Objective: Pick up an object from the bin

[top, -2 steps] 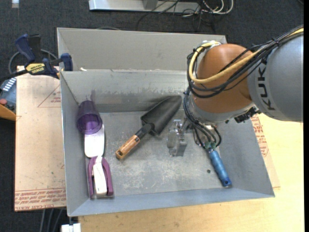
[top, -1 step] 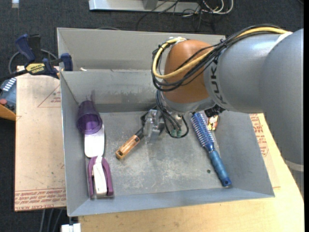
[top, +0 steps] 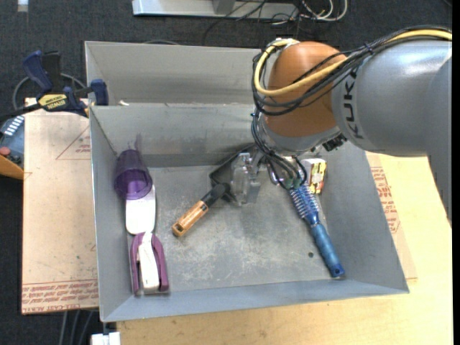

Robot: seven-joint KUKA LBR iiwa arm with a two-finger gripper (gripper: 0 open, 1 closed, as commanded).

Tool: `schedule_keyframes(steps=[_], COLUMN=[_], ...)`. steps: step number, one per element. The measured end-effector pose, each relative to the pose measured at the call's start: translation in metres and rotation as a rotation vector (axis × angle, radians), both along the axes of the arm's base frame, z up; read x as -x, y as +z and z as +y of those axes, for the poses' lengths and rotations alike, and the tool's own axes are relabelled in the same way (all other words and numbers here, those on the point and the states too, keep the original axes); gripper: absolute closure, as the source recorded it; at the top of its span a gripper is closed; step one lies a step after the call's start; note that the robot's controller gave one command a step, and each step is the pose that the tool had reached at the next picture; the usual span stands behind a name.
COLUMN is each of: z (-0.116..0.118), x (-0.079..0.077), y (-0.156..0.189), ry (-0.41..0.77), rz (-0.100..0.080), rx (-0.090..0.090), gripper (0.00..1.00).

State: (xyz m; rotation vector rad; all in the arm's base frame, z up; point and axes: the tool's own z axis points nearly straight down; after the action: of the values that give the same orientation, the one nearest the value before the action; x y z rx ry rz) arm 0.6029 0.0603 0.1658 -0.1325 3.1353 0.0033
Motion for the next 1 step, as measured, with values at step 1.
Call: schedule_keyframes(steps=[1], z=[0.0236], x=[-0.0548], y=[-0.0775], ry=[-0.298], rz=[-0.004], rx=[-0.009], gripper=[1.0])
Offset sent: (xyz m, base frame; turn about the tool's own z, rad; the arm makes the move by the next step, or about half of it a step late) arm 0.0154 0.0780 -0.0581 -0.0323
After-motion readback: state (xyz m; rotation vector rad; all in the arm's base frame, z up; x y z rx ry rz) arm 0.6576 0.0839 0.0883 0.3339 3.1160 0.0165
